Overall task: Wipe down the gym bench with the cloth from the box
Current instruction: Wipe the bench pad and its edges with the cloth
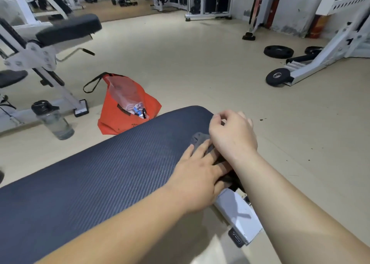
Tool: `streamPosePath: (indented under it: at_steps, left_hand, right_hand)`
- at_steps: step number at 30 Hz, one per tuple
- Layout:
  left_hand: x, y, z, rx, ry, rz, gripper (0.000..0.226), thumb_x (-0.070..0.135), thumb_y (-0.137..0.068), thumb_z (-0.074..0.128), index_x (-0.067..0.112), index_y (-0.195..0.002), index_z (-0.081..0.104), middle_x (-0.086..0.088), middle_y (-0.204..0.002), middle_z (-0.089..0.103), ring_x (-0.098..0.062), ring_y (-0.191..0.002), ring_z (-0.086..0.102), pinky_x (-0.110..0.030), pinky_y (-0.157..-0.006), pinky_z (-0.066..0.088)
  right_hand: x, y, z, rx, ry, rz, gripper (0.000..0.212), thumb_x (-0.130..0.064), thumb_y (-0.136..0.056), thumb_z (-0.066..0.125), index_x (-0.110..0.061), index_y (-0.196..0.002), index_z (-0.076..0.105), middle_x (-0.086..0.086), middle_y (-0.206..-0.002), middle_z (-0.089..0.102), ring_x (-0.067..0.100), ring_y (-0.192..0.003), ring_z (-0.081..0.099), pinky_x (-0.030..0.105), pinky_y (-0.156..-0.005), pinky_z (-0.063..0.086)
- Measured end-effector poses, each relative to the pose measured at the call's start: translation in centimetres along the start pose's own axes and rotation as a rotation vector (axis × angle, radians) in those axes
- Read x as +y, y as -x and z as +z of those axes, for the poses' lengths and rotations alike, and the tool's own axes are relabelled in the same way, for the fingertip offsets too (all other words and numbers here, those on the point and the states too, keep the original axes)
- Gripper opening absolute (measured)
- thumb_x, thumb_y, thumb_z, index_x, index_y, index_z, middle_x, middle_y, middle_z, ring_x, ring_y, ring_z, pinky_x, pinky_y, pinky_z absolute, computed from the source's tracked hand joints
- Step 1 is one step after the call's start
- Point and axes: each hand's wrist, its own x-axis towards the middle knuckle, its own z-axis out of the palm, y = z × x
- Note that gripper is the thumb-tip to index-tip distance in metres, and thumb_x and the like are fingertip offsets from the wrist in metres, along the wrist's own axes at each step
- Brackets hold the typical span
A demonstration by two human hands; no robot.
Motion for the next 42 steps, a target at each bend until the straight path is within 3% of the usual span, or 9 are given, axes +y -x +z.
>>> streamPosePath:
  at_steps: [4,8,11,18,25,28,34,39,42]
  left_hand:
    - [-4.4,5.7,0.4,0.036,0.036,-0.023,0.059,0.063,-0.093,0.019,0.052,-0.151,0.028,0.007,-0.17,0.022,-0.022,-0.158,0.015,-0.047,-0.127,0.019]
    - [-12.9,9.2,-0.9,0.012,0.117,-0.396,0.055,0.062,-0.1,0.03,0.051,-0.155,0.026,0.005,-0.171,0.018,-0.021,-0.159,0.01,-0.038,-0.129,0.013]
    - [-15.0,11.7,-0.7,0.009,0.138,-0.615,0.055,0.053,-0.104,0.036,0.051,-0.156,0.02,0.001,-0.172,0.014,-0.027,-0.159,0.008,-0.045,-0.128,0.013]
    - [-12.8,20.3,-0.5,-0.045,0.124,-0.279,0.063,0.065,-0.092,0.016,0.058,-0.154,0.016,0.019,-0.17,0.0,-0.008,-0.158,-0.008,-0.035,-0.129,0.001]
    - [-20.5,16.4,-0.2,0.03,0.187,-0.809,0.055,0.05,-0.104,0.034,0.051,-0.156,0.019,0.0,-0.172,0.015,-0.03,-0.158,0.008,-0.051,-0.126,0.014]
    - [-16.7,16.5,0.0,0.082,0.188,-0.768,0.053,0.049,-0.104,0.037,0.053,-0.154,0.021,0.005,-0.173,0.011,-0.028,-0.159,0.003,-0.054,-0.127,0.011]
    - [-12.6,21.1,0.4,0.053,0.183,-0.342,0.053,0.047,-0.103,0.042,0.055,-0.153,0.026,0.016,-0.171,0.009,-0.013,-0.159,-0.001,-0.044,-0.129,0.006]
    - [-14.9,18.7,0.5,0.163,0.246,-0.738,0.052,0.042,-0.103,0.044,0.052,-0.152,0.03,0.007,-0.172,0.015,-0.022,-0.159,0.004,-0.051,-0.128,0.009]
    - [-10.1,20.5,1.1,0.145,0.197,-0.677,0.052,0.043,-0.103,0.042,0.052,-0.152,0.027,0.009,-0.172,0.011,-0.023,-0.159,0.001,-0.05,-0.128,0.004]
  right_hand:
    - [-0.9,1.3,1.0,-0.098,0.107,-0.131,0.029,-0.034,-0.097,0.042,-0.024,-0.1,0.07,0.003,-0.114,0.067,0.031,-0.115,0.058,0.043,-0.092,0.053]
    - [-1.8,3.0,2.7,-0.204,0.214,-0.245,0.03,-0.036,-0.099,0.044,-0.024,-0.075,0.056,-0.001,-0.099,0.061,0.03,-0.104,0.058,0.037,-0.074,0.047]
    - [-3.2,3.9,3.8,-0.221,0.235,-0.33,0.036,-0.04,-0.102,0.044,-0.028,-0.069,0.047,-0.001,-0.097,0.058,0.028,-0.102,0.057,0.038,-0.076,0.049]
    - [-6.9,5.2,7.5,-0.318,0.226,-0.483,0.03,-0.039,-0.103,0.046,-0.023,-0.106,0.072,-0.002,-0.108,0.06,0.022,-0.113,0.053,0.041,-0.085,0.053]
    - [-8.3,6.2,9.3,-0.354,0.239,-0.584,0.029,-0.037,-0.102,0.048,-0.026,-0.11,0.073,-0.006,-0.112,0.062,0.019,-0.114,0.053,0.041,-0.087,0.053]
    - [-8.4,6.0,9.5,-0.326,0.218,-0.591,0.028,-0.037,-0.102,0.048,-0.026,-0.107,0.074,-0.007,-0.11,0.063,0.019,-0.112,0.055,0.041,-0.086,0.054]
    - [-8.7,6.3,10.5,-0.31,0.224,-0.581,0.035,-0.043,-0.103,0.046,-0.021,-0.089,0.071,-0.006,-0.095,0.061,0.021,-0.102,0.057,0.04,-0.079,0.052]
    - [-9.2,7.9,10.4,-0.364,0.27,-0.643,0.042,-0.05,-0.104,0.043,-0.025,-0.076,0.061,-0.008,-0.086,0.056,0.019,-0.093,0.054,0.038,-0.074,0.048]
    - [-9.6,8.4,10.5,-0.352,0.251,-0.69,0.036,-0.048,-0.102,0.048,-0.023,-0.089,0.07,-0.006,-0.092,0.059,0.019,-0.095,0.057,0.04,-0.079,0.053]
